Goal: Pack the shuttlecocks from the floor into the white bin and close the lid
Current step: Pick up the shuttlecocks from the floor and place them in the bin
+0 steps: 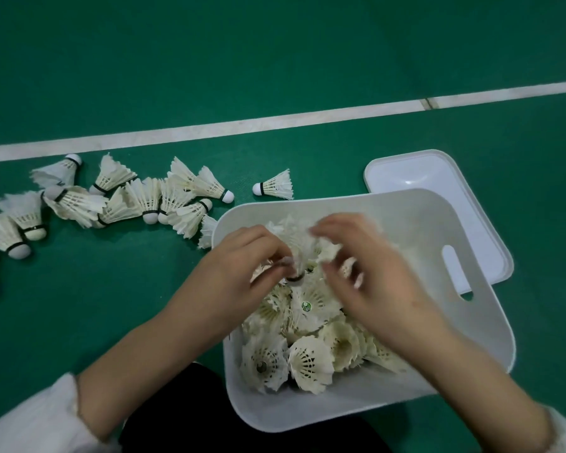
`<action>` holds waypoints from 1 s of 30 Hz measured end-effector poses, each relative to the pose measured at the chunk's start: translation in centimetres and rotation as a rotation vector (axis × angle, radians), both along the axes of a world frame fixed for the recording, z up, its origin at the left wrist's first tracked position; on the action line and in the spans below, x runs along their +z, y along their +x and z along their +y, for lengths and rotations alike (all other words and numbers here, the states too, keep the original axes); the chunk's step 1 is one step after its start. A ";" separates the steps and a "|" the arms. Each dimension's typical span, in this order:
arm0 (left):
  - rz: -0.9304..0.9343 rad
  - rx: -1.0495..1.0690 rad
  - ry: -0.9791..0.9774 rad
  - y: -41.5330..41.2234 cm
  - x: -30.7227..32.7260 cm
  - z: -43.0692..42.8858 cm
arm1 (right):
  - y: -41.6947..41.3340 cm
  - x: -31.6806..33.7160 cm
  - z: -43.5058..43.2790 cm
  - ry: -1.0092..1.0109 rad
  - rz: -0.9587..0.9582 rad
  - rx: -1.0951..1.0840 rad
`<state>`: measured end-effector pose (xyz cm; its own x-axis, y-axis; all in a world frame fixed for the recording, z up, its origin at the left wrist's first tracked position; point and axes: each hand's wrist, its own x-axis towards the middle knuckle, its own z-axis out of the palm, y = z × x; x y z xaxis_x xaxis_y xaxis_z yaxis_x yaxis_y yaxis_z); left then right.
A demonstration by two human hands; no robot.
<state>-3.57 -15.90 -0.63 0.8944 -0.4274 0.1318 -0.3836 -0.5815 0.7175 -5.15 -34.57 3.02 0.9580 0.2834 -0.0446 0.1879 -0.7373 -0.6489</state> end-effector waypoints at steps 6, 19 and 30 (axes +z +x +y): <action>0.006 -0.022 0.005 -0.6 1.5 0.9 | -0.5 -1.6 0.8 -0.019 0.065 -0.069; 0.205 0.271 0.177 0.4 -0.2 8.4 | -3.0 -7.7 4.1 -0.391 0.153 0.490; 0.328 0.352 0.273 0.3 -5.6 14.2 | -0.4 -1.4 6.7 -0.520 0.104 0.477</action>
